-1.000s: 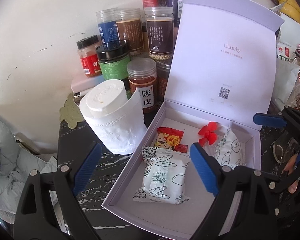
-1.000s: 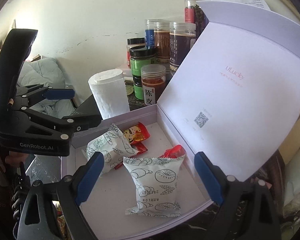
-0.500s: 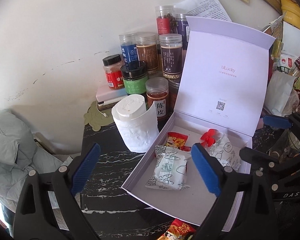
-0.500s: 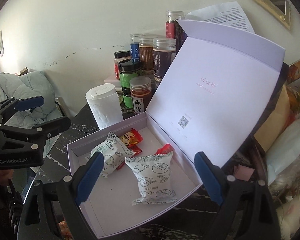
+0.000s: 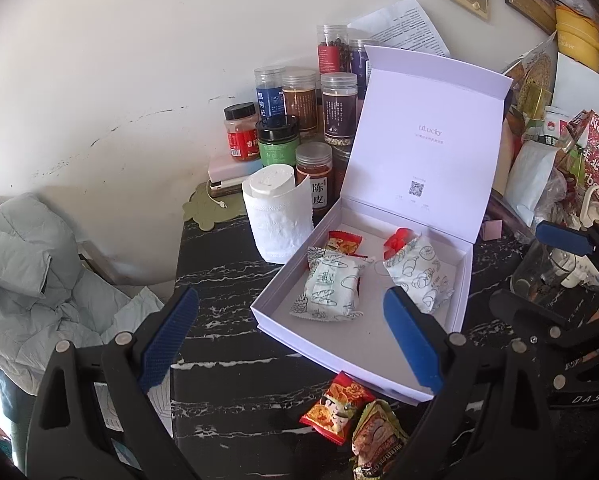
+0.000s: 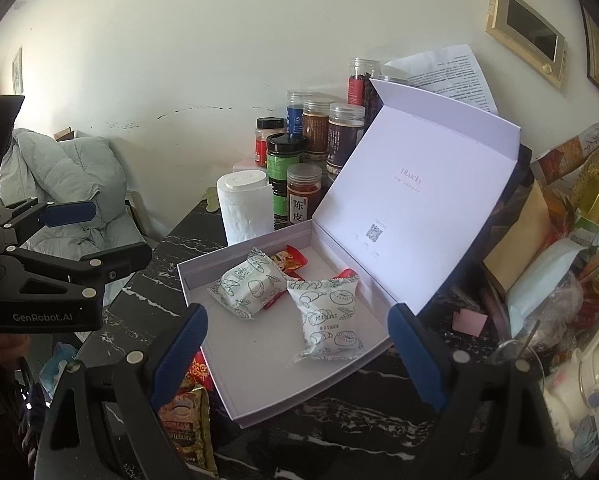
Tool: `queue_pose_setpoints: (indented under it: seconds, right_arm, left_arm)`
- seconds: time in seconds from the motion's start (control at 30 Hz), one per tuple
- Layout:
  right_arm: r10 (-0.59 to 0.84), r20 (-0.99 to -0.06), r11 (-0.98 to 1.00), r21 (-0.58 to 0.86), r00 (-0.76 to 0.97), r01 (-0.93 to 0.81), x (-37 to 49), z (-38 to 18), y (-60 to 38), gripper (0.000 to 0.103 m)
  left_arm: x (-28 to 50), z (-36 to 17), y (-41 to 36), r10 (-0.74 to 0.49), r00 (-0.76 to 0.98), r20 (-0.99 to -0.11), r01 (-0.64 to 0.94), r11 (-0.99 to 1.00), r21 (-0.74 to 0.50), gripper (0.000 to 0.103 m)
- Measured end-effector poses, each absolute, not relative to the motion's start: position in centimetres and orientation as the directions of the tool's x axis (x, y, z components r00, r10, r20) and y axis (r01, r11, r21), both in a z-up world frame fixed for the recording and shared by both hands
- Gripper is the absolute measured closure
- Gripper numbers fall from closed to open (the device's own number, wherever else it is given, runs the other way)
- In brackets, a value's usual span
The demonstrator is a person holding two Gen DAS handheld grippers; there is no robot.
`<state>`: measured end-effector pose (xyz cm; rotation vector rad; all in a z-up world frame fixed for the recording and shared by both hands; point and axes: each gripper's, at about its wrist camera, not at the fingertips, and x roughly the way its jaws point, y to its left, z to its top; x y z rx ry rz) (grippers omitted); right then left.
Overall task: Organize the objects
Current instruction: 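Withdraw both open tools from the box toward the snack packets on the table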
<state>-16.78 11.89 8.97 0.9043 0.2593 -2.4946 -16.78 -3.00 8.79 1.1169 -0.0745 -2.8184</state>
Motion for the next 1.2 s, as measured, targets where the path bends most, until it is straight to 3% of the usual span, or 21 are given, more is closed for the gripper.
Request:
queue_pose_setpoints:
  seconds: [0.33,1.2]
  right_arm:
    - [-0.373,-0.623,-0.882,0.010,-0.688,0.470,-12.7,8.1,12.6,0.011]
    - [-0.440,-0.709,-0.803,0.036,-0.551,0.595,-6.8,0.7,9.1,0.011]
  left_arm:
    - [-12.3,8.1,-2.5,-0.124,-0.720,-0.683,0.086,-0.992,0.089,0.008]
    - [-6.8,1.0,-4.2,-0.084,-0.655,-0.751,0.068,-0.996,0.051,0.008]
